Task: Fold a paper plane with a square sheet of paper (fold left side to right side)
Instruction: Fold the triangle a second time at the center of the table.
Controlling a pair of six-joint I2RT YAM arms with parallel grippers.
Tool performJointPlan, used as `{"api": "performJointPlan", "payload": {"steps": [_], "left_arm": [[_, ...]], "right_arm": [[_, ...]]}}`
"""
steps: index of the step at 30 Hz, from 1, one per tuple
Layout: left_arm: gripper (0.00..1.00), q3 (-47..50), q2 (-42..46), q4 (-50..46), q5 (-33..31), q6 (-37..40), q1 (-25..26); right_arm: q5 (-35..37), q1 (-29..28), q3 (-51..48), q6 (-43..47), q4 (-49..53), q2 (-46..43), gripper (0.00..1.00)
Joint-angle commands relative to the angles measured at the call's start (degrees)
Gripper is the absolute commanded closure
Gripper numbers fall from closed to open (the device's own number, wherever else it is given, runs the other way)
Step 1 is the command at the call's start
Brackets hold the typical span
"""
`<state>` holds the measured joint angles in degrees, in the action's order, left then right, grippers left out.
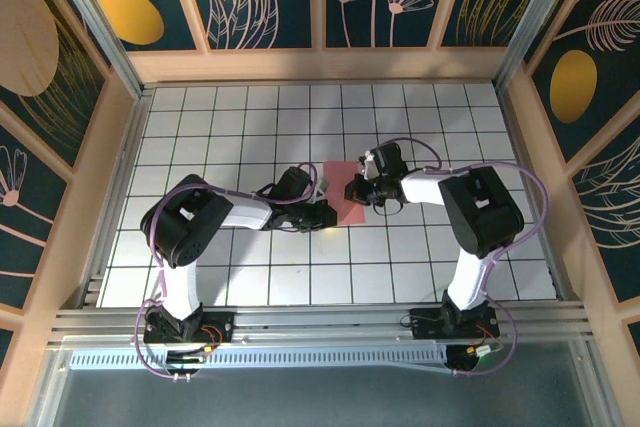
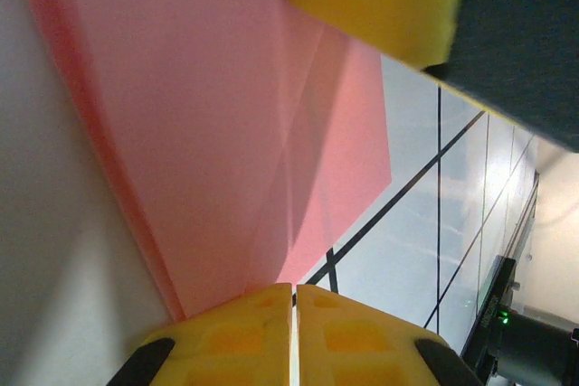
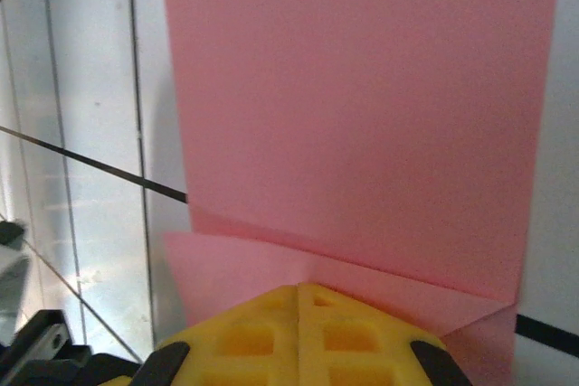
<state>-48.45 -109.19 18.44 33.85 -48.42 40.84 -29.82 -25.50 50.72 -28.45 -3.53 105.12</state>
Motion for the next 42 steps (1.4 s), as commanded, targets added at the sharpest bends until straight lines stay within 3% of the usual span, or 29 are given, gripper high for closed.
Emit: {"api": "performJointPlan", "payload": {"steps": [1, 20, 35, 42], "left_arm": [[0.90, -1.81, 1.76, 0.32, -0.36, -0.96, -0.10], [0.91, -2.75, -1.05, -0.29, -0.36, -1.01, -1.03], [0.93, -0.87, -2.87, -0.33, -2.94, -1.31, -1.07], [0.93, -0.42, -2.59, -0.43, -3.06, -1.07, -1.02]], "right_arm": [[1.08, -0.21, 0.13, 0.94, 1.03, 1.65, 1.00], [0.65, -0.25, 0.03, 1.44, 1.63, 1.78, 1.00], [0.39, -0.49, 2.46, 1.73, 4.08, -4.45, 1.00], [-0.90, -1.03, 0.99, 0.15, 1.23, -1.22, 1.00]]}}
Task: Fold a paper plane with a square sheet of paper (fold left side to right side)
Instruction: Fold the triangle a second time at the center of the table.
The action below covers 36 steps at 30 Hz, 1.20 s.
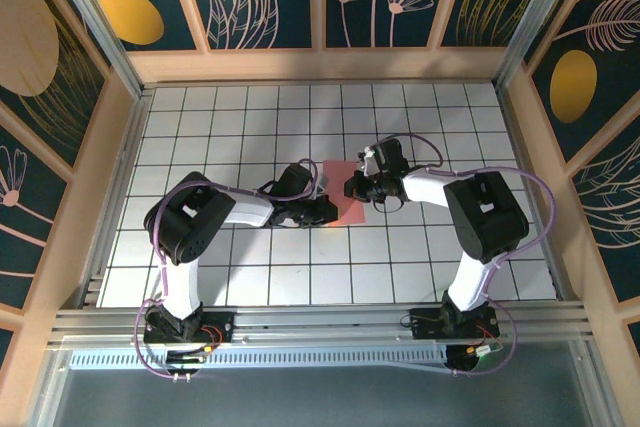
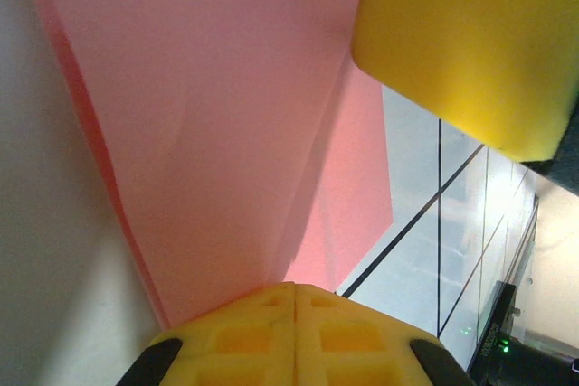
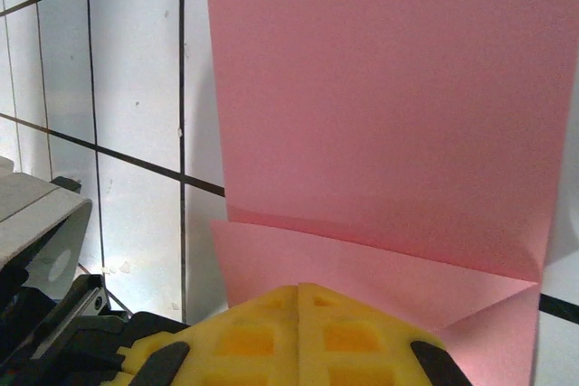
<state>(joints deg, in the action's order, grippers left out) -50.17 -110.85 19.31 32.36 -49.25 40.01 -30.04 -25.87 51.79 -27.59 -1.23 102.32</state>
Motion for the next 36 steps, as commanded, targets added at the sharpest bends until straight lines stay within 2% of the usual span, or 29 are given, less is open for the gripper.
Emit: {"api": "performJointPlan", "payload": {"steps": [1, 15, 27, 36], "left_arm": [[0.93, 1.17, -0.80, -1.31, -1.47, -0.26, -0.22], [0.92, 0.51, 1.47, 0.02, 0.40, -0.95, -0.17], [0.93, 0.51, 0.02, -6.24, -0.97, 4.42, 0.42], [0.92, 0.95, 0.83, -7.64, -1.13, 5.48, 0.42]], "right_arm": [[-0.42, -0.56, -0.13, -0.80, -1.15, 2.07, 1.00], [3.24, 0.27, -0.12, 0.48, 1.91, 5.93, 1.00], [5.36, 0.63, 0.37, 2.01, 4.79, 6.98, 1.00], [8.85, 0.64, 1.03, 3.85, 8.97, 8.17, 1.00]]}}
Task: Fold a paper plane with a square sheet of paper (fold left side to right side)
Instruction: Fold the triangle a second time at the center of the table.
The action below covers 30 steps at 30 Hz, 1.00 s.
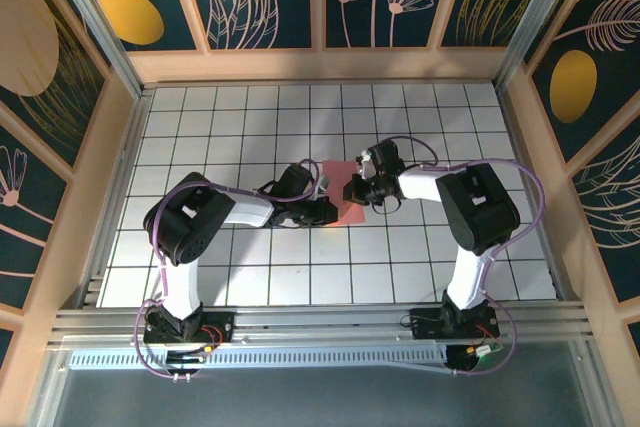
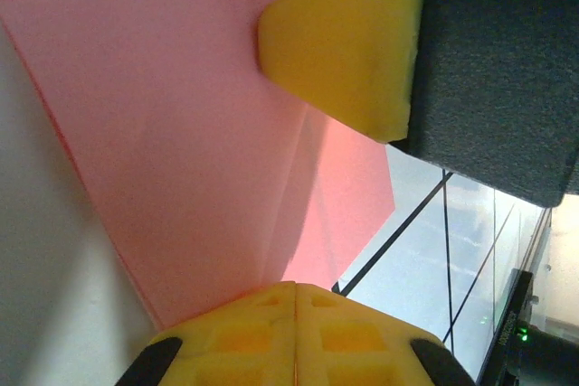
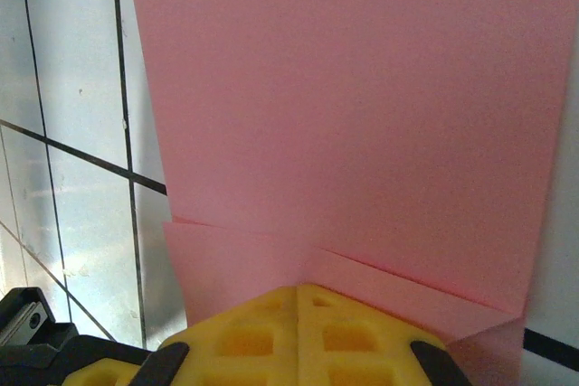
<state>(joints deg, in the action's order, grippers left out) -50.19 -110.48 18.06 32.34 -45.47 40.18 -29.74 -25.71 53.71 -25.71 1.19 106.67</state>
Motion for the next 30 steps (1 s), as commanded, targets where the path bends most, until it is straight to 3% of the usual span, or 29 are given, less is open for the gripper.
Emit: {"api": "performJointPlan", "payload": {"steps": [1, 30], "left_arm": [[0.92, 1.02, 0.52, -6.55, -1.13, 1.76, 0.18], [0.92, 4.48, 3.85, -10.84, -3.76, 4.03, 0.37]], "right_arm": [[9.03, 0.49, -0.85, 2.14, 6.85, 3.94, 1.00], [11.81, 0.40, 0.90, 2.99, 9.62, 5.65, 1.00]]}}
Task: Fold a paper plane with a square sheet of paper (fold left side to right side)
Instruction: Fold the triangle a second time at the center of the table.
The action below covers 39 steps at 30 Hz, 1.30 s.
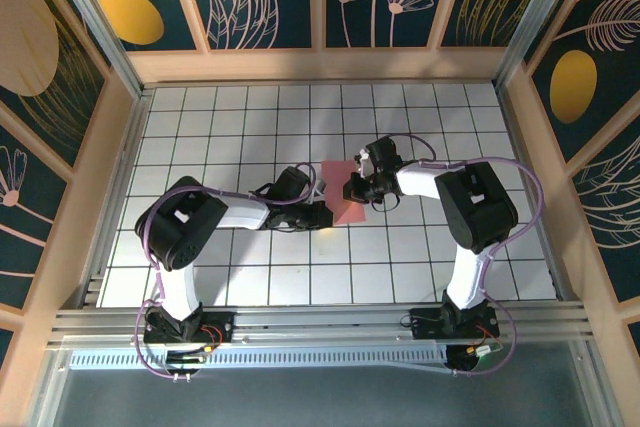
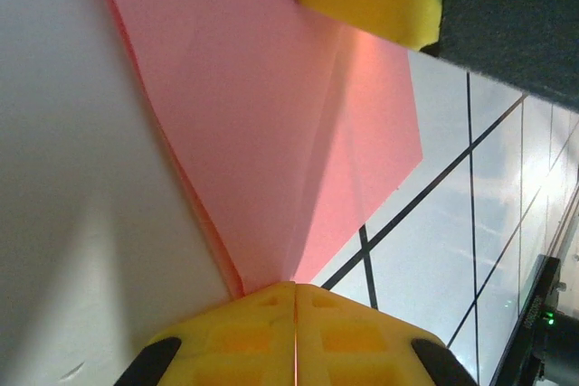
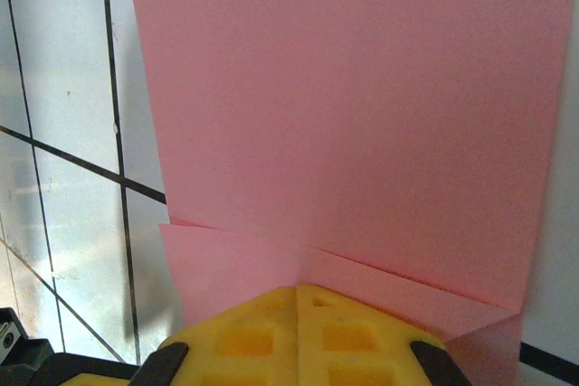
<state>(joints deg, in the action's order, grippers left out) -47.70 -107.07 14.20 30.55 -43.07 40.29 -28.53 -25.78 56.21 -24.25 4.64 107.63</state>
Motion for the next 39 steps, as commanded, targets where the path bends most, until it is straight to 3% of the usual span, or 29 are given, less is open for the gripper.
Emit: {"api": "performJointPlan", "payload": {"steps": [1, 6, 11, 17, 22, 27, 34, 39], "left_arm": [[0.92, 2.07, 0.65, -7.16, -2.28, 1.69, 0.29], [0.93, 3.02, 3.03, -6.28, -2.80, 0.85, 0.23], [0.90, 4.88, 8.40, -0.54, -0.35, -2.97, -1.90], [0.69, 4.40, 12.15, 1.48, 0.24, -4.12, -6.28], [0.61, 0.67, 9.17, 1.89, 0.52, -3.01, -7.26], [0.60, -4.10, 1.90, 2.27, 2.48, -1.78, -7.25], [0.60, -10.40, -4.64, 1.16, 4.92, 0.11, -7.24], [0.65, -12.06, -7.30, 1.18, 4.99, 0.36, -7.25]], "right_arm": [[10.48, 0.37, -1.52, 1.66, 6.21, 4.61, 1.00], [8.58, 0.10, -1.23, 1.40, 5.62, 3.76, 1.00], [2.16, -0.33, -1.51, -0.62, 0.69, -1.01, 0.99], [-1.32, 1.09, -4.90, -3.86, -8.79, -10.04, 0.61], [0.81, 4.60, -9.10, -2.47, -10.47, -15.62, 0.39], [0.03, 7.34, -13.37, -1.09, -11.84, -18.31, 0.33], [-1.55, 8.38, -17.08, 0.65, -12.69, -19.92, 0.33], [-2.89, 8.39, -17.80, 1.05, -12.82, -19.92, 0.34]]}}
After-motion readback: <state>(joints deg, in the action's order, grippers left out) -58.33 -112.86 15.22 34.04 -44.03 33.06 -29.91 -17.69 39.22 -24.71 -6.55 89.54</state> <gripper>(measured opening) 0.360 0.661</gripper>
